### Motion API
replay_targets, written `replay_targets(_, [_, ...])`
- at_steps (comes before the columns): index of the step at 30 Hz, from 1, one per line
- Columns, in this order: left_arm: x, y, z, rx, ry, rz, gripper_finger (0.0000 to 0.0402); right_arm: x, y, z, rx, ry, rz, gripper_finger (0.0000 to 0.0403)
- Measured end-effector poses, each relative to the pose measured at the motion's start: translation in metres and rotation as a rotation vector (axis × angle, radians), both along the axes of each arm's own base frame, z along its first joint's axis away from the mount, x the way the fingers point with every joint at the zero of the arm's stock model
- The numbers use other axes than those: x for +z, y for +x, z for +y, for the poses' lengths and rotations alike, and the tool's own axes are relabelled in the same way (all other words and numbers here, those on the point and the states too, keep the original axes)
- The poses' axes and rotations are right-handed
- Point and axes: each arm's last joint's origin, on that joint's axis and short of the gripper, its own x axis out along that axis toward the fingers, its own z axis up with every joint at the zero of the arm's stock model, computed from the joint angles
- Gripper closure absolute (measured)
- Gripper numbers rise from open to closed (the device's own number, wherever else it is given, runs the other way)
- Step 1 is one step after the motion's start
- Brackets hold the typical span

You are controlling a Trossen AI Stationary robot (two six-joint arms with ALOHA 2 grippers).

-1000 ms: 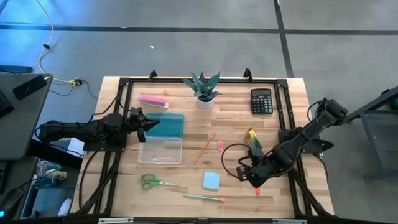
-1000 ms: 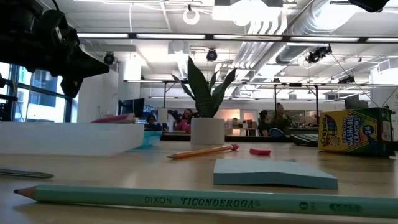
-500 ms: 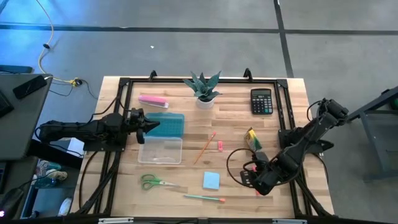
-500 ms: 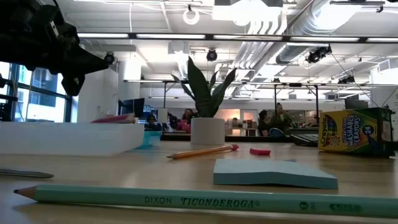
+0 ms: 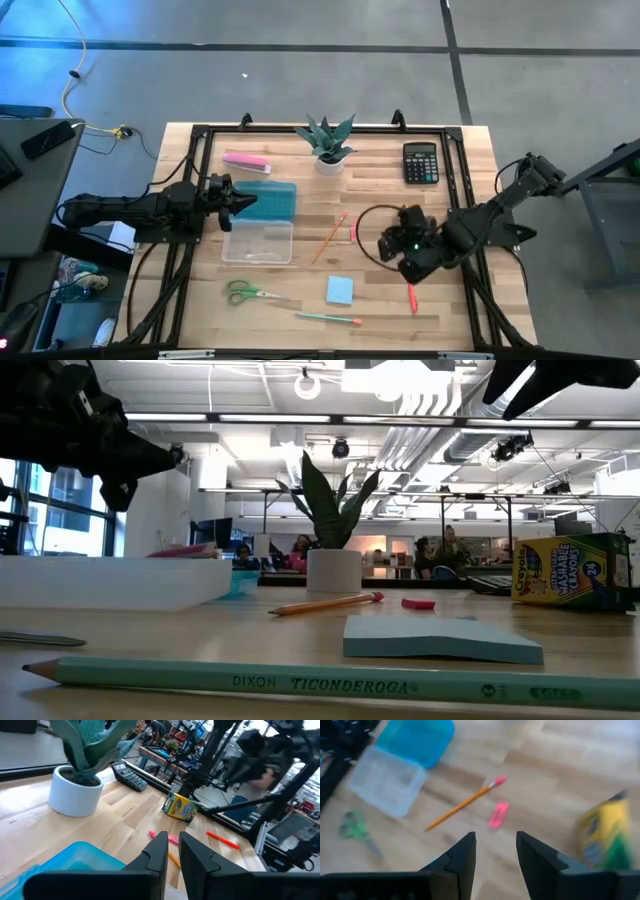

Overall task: Pack school essentials
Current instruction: Put the green scissors into the blue supply box

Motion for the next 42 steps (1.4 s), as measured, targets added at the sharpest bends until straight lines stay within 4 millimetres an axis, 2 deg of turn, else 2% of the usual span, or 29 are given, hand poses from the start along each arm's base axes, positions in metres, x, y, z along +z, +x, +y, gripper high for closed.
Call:
replay_targets(5, [0.010,0.001,-0.003,-0.091,0.010,-0.078,0.0362,0.013,-0.015,-0.021,-0.005,-0.097,0.040,0.0269])
replay_targets(11, [0.045,-0.002,-0.003,-0.107,0.098,-0.097,0.0351,0.034,-0.042,-0.043,-0.041,-0.179,-0.005,0.0269])
replay_targets(17, [0.073,0.002,-0.003,-0.127,0.152,0.091,0.0311,0.050,-0.064,-0.057,-0.021,-0.206,-0.060,0.0269])
replay_targets(24, [0.107,0.002,-0.005,-0.212,0.054,0.434,0.0250,0.057,-0.078,-0.065,0.007,-0.227,-0.060,0.0269])
replay_targets(30, [0.137,0.008,-0.013,-0.302,-0.022,0.621,0.0238,0.058,-0.085,-0.069,0.009,-0.235,-0.047,0.0269])
replay_targets(34, [0.143,0.017,-0.025,-0.392,-0.123,0.665,0.0246,0.059,-0.087,-0.070,0.010,-0.236,-0.042,0.0269])
replay_targets(42, [0.128,0.034,-0.064,-0.529,-0.207,0.823,0.0269,0.059,-0.087,-0.071,-0.016,-0.229,-0.060,0.0269])
